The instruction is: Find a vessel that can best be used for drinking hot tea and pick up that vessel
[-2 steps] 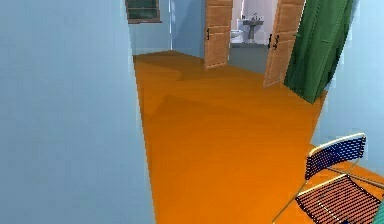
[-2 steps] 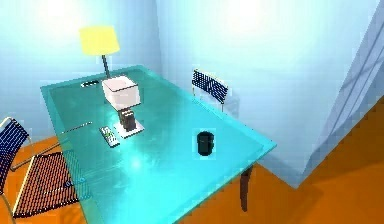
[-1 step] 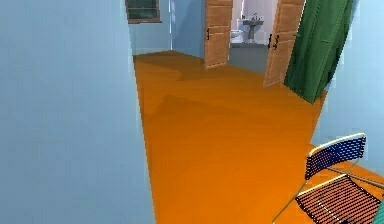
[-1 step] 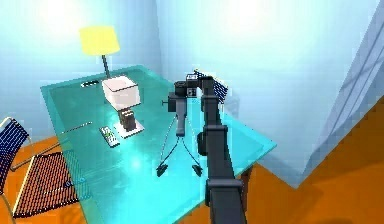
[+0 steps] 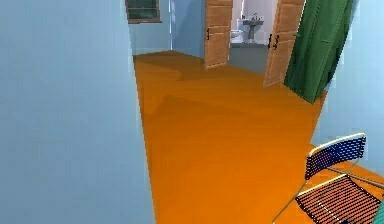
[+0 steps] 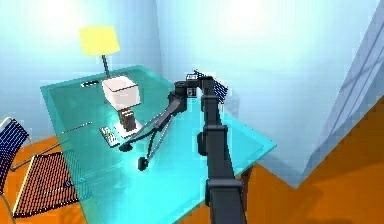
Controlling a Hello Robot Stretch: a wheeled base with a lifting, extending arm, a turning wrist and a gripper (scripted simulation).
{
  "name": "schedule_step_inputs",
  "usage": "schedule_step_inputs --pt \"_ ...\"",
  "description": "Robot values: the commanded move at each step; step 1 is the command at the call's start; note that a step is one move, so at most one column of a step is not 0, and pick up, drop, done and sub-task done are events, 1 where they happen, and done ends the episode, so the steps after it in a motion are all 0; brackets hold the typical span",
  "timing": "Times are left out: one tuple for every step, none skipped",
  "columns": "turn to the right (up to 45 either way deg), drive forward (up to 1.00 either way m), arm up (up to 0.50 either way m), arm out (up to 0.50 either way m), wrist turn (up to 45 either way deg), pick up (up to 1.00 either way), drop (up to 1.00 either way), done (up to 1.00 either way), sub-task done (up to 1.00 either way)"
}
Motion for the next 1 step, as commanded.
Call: schedule_step_inputs --pt "0.0 0.0 0.0 0.0 45.0 0.0 0.0 0.0 0.0"
